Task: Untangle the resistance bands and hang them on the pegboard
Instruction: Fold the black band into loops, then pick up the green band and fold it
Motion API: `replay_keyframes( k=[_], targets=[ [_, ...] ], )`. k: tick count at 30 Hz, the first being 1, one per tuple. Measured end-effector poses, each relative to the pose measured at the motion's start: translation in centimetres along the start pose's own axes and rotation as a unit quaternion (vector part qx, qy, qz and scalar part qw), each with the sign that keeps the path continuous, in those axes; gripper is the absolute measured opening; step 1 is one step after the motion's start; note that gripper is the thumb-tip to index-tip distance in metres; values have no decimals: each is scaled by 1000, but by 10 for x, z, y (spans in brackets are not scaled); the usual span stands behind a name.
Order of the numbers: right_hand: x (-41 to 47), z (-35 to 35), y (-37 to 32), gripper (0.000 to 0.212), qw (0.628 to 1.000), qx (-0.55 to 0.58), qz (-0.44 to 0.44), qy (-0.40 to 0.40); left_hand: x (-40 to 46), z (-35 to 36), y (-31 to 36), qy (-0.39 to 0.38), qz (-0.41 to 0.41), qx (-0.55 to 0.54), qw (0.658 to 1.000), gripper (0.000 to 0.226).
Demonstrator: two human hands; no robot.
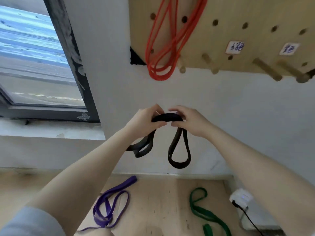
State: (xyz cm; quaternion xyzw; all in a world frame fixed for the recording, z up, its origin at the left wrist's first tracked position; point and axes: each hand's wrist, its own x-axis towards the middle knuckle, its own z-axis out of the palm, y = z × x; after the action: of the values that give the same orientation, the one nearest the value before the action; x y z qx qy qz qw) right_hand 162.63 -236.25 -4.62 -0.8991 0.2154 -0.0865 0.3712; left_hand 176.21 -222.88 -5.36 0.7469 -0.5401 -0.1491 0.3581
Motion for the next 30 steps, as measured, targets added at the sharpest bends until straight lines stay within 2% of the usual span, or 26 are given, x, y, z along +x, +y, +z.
replay_keyframes(
  k=[4,10,15,19,24,30],
  targets=[
    [-24,-65,-58,36,997,61,37,20,4,-45,71,1,6,-19,1000,18],
    [-76,-156,-113,33,994,98,44,-26,3,-80,168,-16,25,-55,998,19],
    [-101,-205,-128,23,986,160,3,46,11,-83,225,51,23,-137,989,24],
    [-107,-224,-134,18,975,181,-35,126,21,-84,255,88,35,-170,981,20],
    [-107,-243,-125,18,952,217,-68,203,45,-87,280,82,54,-169,981,19],
    [-103,-247,-103,19,952,209,-26,222,68,-76,278,26,55,-154,986,21]
  ],
)
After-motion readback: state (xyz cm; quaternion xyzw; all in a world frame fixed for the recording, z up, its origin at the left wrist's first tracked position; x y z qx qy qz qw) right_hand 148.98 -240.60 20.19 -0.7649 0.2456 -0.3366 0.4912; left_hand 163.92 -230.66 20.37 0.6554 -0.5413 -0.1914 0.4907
